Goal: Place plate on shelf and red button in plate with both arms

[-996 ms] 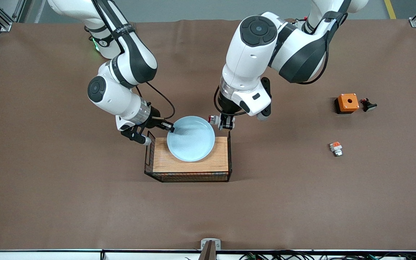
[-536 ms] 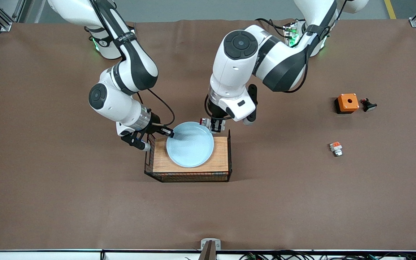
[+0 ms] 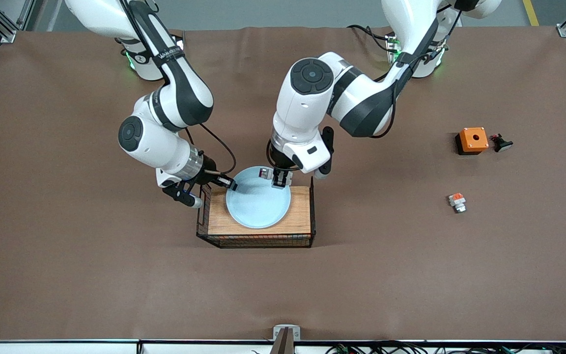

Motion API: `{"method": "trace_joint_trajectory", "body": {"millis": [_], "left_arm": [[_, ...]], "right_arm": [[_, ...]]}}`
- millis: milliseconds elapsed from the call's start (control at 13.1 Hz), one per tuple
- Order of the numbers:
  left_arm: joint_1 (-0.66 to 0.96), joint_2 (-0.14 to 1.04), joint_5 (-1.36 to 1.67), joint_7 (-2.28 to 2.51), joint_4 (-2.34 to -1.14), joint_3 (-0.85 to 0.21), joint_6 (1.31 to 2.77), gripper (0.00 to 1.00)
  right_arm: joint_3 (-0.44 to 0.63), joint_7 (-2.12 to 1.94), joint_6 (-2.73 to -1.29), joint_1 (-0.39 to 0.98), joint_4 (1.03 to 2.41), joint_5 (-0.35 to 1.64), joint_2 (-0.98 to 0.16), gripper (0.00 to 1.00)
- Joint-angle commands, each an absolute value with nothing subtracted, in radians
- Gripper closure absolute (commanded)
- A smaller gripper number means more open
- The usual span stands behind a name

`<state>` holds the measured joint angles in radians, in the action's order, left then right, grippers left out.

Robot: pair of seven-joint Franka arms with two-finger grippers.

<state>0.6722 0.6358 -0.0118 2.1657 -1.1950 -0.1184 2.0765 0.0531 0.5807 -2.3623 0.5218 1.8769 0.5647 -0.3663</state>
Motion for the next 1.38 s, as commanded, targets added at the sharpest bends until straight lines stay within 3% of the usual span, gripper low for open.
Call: {"method": "trace_joint_trajectory", "body": {"millis": [0, 77, 460, 613, 766, 1073, 1149, 1226, 1303], "left_arm": [[0.693, 0.673, -0.002, 2.181, -1.166, -0.100, 2.118, 1.00], [0.698, 0.686, -0.002, 2.180, -1.166, -0.101, 2.135, 1.00], [0.712, 0.759, 0.002, 2.183, -1.166, -0.110, 2.177, 1.00], [0.712, 0.778, 0.002, 2.207, -1.164, -0.110, 2.198, 1.00], [0.709, 0.792, 0.002, 2.240, -1.164, -0.110, 2.212, 1.00], [0.706, 0.796, 0.002, 2.246, -1.164, -0.110, 2.227, 0.96], [0.706, 0.796, 0.002, 2.231, -1.164, -0.109, 2.229, 0.72], [0.706, 0.796, 0.000, 2.211, -1.164, -0.107, 2.229, 0.06], [0.707, 0.792, -0.002, 2.200, -1.164, -0.100, 2.215, 0.00]], "right_arm": [[0.052, 0.584, -2.295, 0.502, 1.859, 0.581, -0.361, 0.32], [0.054, 0.584, -2.261, 0.497, 1.855, 0.580, -0.350, 0.00], [0.075, 0.584, -2.071, 0.463, 1.841, 0.580, -0.272, 0.00], [0.087, 0.586, -1.937, 0.436, 1.803, 0.569, -0.233, 0.00], [0.167, 0.577, -1.727, 0.430, 1.714, 0.558, -0.221, 0.00], [0.207, 0.433, -1.528, 0.404, 1.621, 0.355, -0.175, 0.00], [0.207, 0.367, -1.505, 0.375, 1.623, 0.336, -0.157, 0.00], [0.207, 0.292, -1.487, 0.341, 1.626, 0.313, -0.135, 0.00], [0.206, 0.193, -1.479, 0.307, 1.632, 0.266, -0.111, 0.00]]}}
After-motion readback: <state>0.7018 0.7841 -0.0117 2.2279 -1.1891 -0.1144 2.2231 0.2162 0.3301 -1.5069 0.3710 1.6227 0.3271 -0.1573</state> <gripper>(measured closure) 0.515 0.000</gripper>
